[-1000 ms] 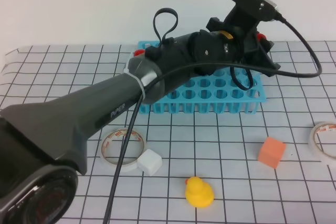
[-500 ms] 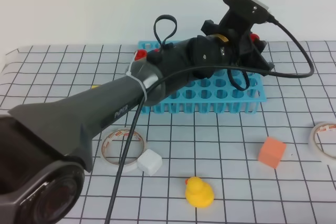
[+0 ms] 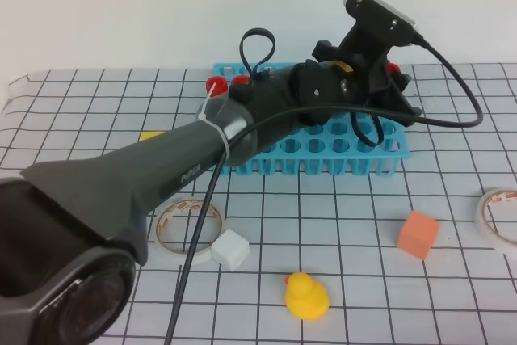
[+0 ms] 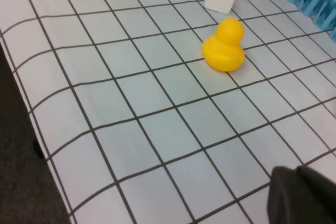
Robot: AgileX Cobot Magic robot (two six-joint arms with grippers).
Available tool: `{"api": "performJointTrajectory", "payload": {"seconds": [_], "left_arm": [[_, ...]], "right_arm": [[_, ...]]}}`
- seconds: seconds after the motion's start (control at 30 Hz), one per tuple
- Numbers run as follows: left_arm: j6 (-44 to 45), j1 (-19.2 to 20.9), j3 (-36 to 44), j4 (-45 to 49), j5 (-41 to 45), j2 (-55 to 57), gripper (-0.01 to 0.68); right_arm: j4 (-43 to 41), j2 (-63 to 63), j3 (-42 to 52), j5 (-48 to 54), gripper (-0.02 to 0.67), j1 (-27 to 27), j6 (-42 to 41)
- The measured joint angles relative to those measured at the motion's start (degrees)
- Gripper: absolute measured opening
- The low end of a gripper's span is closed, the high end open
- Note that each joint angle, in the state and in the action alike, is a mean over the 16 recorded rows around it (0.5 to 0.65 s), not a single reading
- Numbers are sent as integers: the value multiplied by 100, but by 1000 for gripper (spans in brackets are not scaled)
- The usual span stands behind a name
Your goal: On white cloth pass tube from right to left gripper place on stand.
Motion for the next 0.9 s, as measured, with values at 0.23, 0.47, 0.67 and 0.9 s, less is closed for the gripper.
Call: {"api": "performJointTrajectory", "payload": {"seconds": [0.23,0.47,0.67,0.9], "left_arm": [[3,0,-22,-66,-85,89,262],[3,0,-29,-98,-141,80,331],[80,0,-23,-47,-153,-200,403],[359,0,-16,145,-104,-972,448]], "right_arm": [[0,0,0,0,-1,0,4],[0,0,0,0,-1,0,9],[0,0,0,0,-1,0,9],[0,0,0,0,-1,0,9]]}}
